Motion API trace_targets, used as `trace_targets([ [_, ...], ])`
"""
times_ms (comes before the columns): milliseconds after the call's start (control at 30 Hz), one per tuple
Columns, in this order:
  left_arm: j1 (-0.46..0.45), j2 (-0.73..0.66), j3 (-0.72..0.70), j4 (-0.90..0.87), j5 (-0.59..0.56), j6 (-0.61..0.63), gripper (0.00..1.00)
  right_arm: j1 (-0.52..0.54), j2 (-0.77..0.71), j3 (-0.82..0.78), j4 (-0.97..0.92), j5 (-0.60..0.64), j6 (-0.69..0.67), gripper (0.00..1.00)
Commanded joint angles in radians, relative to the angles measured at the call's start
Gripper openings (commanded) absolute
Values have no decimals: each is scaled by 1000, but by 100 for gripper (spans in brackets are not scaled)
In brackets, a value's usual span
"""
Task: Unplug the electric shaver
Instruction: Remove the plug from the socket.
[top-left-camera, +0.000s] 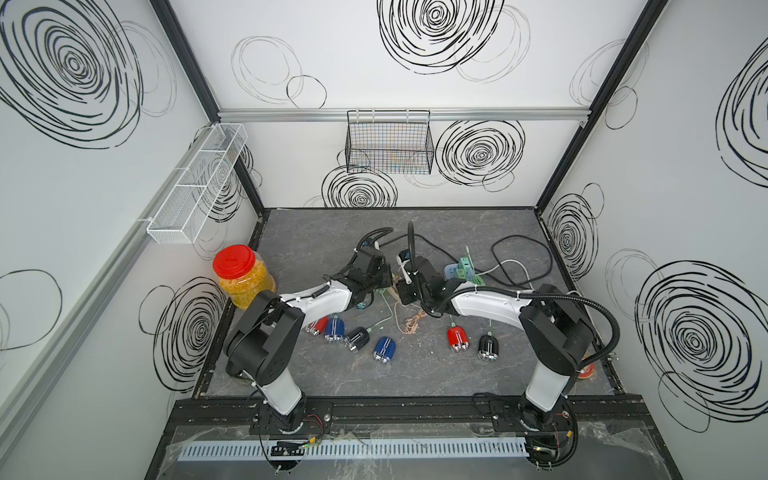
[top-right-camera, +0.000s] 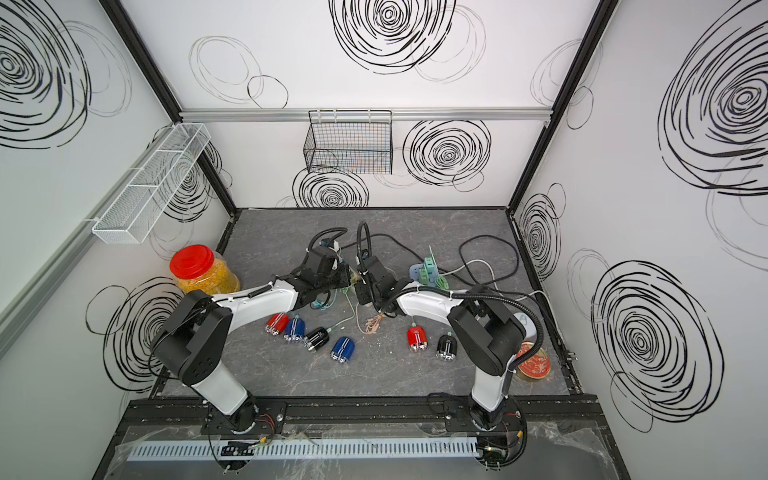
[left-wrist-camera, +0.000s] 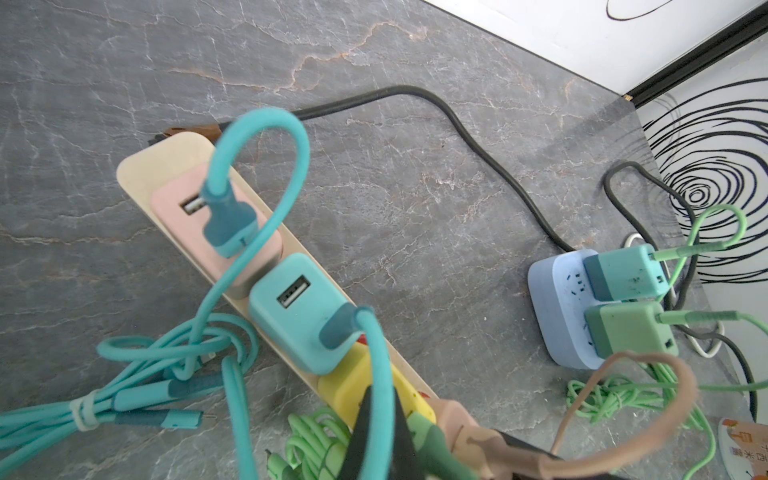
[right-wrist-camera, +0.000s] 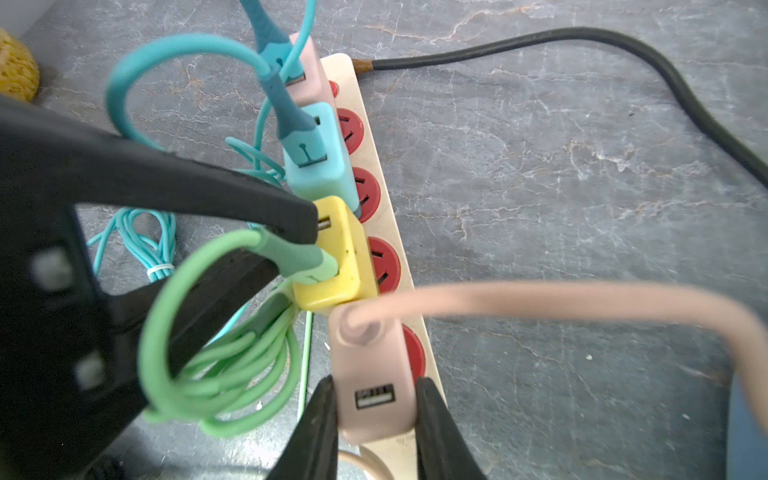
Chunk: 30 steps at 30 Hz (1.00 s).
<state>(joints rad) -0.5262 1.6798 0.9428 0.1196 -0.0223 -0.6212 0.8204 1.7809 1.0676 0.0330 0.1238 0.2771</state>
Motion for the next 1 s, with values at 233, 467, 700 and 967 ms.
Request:
trace_targets([
  [233, 10, 9, -10, 3, 20, -6, 2, 47, -41, 8, 22, 128, -24, 12],
  [467, 11, 12, -1, 0, 23, -6, 2, 74, -59, -17, 44, 196, -52, 12],
  [700, 17, 2, -4, -1, 28, -10, 4, 80, -78, -30, 40, 215, -53, 12],
  [967, 19, -44, 3, -6, 48, -11, 14, 77, -151, -60, -20, 238, 8, 12],
])
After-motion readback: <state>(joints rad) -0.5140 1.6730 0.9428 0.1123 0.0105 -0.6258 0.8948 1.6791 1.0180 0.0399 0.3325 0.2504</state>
